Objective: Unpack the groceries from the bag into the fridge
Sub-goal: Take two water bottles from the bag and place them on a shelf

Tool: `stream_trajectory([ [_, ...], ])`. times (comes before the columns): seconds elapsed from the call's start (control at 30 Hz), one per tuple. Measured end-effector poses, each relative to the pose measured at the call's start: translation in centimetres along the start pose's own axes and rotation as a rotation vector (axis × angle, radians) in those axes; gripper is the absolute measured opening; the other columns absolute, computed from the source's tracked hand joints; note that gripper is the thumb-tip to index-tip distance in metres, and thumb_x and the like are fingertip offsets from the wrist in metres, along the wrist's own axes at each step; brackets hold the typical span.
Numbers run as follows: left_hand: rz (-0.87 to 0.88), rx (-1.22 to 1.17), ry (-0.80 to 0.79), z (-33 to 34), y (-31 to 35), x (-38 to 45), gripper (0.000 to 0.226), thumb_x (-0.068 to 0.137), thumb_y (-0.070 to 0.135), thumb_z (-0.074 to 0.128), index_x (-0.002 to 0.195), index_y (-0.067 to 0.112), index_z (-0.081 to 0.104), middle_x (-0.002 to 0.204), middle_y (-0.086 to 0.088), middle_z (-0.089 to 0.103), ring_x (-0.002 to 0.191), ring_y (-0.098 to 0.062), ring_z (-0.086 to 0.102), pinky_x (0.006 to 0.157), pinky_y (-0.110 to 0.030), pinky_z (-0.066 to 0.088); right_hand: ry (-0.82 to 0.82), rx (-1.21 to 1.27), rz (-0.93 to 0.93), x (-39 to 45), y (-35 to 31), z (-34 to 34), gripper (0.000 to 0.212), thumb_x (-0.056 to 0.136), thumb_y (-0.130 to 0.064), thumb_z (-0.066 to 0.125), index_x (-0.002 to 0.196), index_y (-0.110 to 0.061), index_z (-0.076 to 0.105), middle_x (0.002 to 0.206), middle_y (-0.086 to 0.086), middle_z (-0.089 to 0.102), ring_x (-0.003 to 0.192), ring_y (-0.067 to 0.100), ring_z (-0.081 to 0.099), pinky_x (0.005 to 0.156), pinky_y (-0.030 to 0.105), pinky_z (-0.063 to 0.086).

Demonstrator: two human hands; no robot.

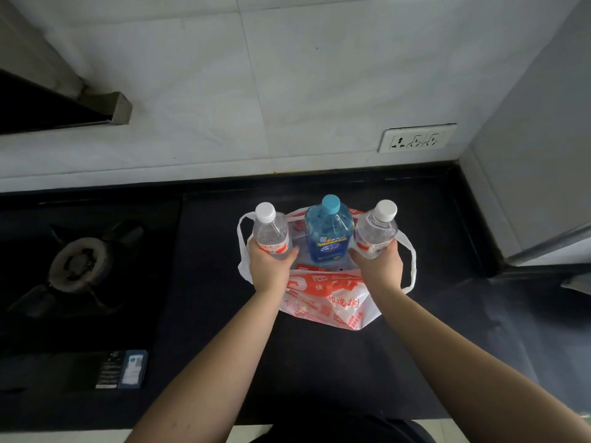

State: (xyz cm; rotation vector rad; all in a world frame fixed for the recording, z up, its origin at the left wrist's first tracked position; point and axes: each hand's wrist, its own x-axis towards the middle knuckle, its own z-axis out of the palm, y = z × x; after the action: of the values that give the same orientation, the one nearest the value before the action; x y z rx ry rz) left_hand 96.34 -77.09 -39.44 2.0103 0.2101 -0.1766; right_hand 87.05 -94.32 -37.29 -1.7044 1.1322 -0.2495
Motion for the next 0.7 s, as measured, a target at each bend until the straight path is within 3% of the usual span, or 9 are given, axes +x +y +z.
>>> stream_trajectory([
  [0.1,0.014,0.040,0.033,-0.3,0.4,-0.4,0.065,0.067,0.035,0.086,0.121,0.025,0.051,0.112,0.007,0.065,0.101,-0.012,0.063,0.075,-0.018,0.045,0.015,-0.028,0.004,-0.4,0.1,-0.5,0.042,0.077,-0.039,0.076,0.110,-0.032,0.051,0.093,-0.010,0.065,0.081,0.013,0.066,0.065,0.029,0.054],
  [0.2,0.027,0.094,0.010,-0.7,0.5,-0.5,0.060,0.069,0.034,0.085,0.118,0.022,0.053,0.110,0.005,0.066,0.098,-0.014,0.064,0.074,-0.022,0.045,0.011,-0.035,-0.013,-1.2,0.0,-1.2,0.037,0.079,-0.036,0.075,0.107,-0.030,0.052,0.088,-0.010,0.066,0.074,0.007,0.063,0.054,0.022,0.047],
  [0.4,0.126,0.085,-0.061,-1.9,1.3,-1.5,0.057,0.069,0.033,0.085,0.115,0.023,0.055,0.105,0.010,0.066,0.094,-0.007,0.063,0.072,-0.015,0.043,0.025,0.003,-0.051,-3.6,-0.5,-1.9,0.037,0.080,-0.037,0.075,0.108,-0.031,0.052,0.085,-0.014,0.064,0.069,0.003,0.062,0.049,0.016,0.041],
  [0.57,0.153,0.066,-0.183,-3.5,2.0,-3.3,0.051,0.070,0.031,0.085,0.112,0.025,0.058,0.095,0.016,0.066,0.085,0.003,0.061,0.066,-0.012,0.041,0.017,0.014,-0.081,-5.5,-0.5,-2.5,0.044,0.079,-0.036,0.076,0.116,-0.027,0.053,0.090,-0.014,0.065,0.073,0.000,0.060,0.052,0.015,0.040],
  [0.7,0.177,0.023,-0.262,-4.8,1.9,-4.9,0.050,0.070,0.032,0.085,0.113,0.026,0.059,0.096,0.020,0.065,0.086,0.005,0.061,0.073,-0.016,0.047,0.006,0.050,-0.126,-7.4,-0.1,-3.0,0.061,0.074,-0.039,0.080,0.126,-0.028,0.052,0.105,-0.012,0.066,0.088,0.008,0.063,0.067,0.022,0.049],
])
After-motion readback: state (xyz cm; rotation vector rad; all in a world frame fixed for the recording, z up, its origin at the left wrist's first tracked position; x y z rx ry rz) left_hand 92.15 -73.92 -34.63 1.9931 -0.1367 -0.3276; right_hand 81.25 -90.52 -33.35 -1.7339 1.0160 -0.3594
